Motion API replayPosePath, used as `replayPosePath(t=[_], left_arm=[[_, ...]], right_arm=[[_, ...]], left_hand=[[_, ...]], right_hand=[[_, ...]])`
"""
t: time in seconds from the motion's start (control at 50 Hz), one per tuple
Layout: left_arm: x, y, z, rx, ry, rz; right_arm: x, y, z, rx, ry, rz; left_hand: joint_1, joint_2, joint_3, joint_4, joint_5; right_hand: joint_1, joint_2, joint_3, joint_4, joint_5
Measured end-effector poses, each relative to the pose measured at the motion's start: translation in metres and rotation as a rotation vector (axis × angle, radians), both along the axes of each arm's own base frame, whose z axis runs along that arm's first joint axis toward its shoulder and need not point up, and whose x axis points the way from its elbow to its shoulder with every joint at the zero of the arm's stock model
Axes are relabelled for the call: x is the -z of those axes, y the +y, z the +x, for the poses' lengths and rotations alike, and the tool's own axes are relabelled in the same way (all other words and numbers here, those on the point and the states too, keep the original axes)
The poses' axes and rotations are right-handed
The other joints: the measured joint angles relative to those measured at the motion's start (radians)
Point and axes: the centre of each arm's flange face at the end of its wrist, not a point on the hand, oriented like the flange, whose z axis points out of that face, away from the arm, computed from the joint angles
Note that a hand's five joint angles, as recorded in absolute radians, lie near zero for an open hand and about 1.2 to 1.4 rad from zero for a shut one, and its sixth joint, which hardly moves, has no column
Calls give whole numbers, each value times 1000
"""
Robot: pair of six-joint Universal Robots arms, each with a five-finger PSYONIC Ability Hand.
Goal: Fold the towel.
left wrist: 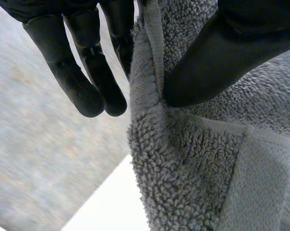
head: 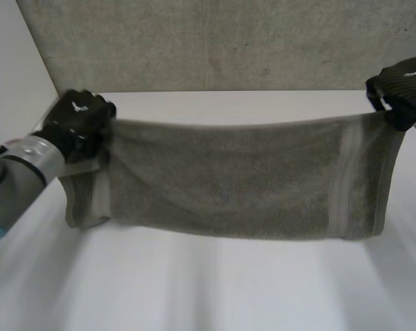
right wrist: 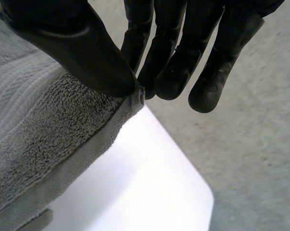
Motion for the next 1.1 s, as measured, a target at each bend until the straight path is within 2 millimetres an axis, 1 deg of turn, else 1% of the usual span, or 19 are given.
replayPosePath(t=[0.1,0.16,0.26,0.32,0.36,0.4,0.42,0.46,0.48,0.52,0.6,0.62,0.68,0.74,0.86,0.98,1.02,1.04,1.1], left_arm=[[28,-9,-12,34,-71,78],[38,-10,-17,50,-102,105],[42,-17,-22,61,-121,99],[38,-27,-24,58,-115,61],[28,-40,-28,50,-103,2],[9,-57,-34,34,-77,-95],[2,-60,-36,29,-68,-122],[-29,-72,-42,6,-18,-237],[-37,-73,-44,0,-3,-264],[-74,-75,-47,-18,69,-368],[-125,-66,-45,-28,180,-471],[-134,-61,-43,-24,206,-481],[-144,-51,-40,-5,245,-474],[-134,-39,-36,24,256,-409],[-74,-17,-19,37,205,-186],[-16,11,5,-13,118,-12],[-6,19,11,-25,92,15],[4,29,16,-31,59,38],[11,44,22,-25,20,54]], right_arm=[[23,-12,7,-1,13,58],[36,-16,11,2,28,86],[53,-28,14,11,50,89],[55,-40,14,28,50,45],[49,-54,14,54,41,-34],[35,-68,18,83,20,-154],[30,-71,19,89,13,-187],[3,-78,29,101,-25,-327],[-2,-79,31,102,-33,-352],[-32,-75,40,96,-76,-465],[-70,-59,49,77,-130,-576],[-76,-54,51,68,-139,-587],[-82,-42,51,42,-145,-579],[-74,-29,50,6,-134,-513],[-29,-3,43,-48,-91,-290],[12,27,23,-32,-61,-99],[20,34,17,-26,-58,-65],[26,42,10,-18,-55,-35],[29,51,0,-5,-52,-13]], left_hand=[[0,0,0,0,0],[0,0,0,0,0],[0,0,0,0,0],[0,0,0,0,0],[0,0,0,0,0],[0,0,0,0,0],[0,0,1,0,0],[0,0,1,0,0],[0,0,1,0,0],[0,0,1,0,0],[0,0,1,0,0],[0,0,1,0,0],[0,0,1,0,2],[0,0,1,0,5],[0,0,1,0,6],[0,0,1,0,5],[0,0,1,0,6],[0,0,1,0,6],[0,0,1,0,6]], right_hand=[[0,0,0,0,0],[0,0,0,0,0],[0,2,0,0,0],[0,2,0,0,0],[0,2,0,0,0],[0,2,0,0,0],[0,2,0,0,0],[0,2,0,0,0],[0,2,0,0,0],[0,2,0,0,0],[0,2,0,0,0],[0,2,0,0,0],[0,2,0,0,0],[0,4,0,0,0],[0,5,0,0,0],[0,5,0,0,0],[0,5,0,0,0],[0,5,0,0,0],[0,5,0,0,0]])
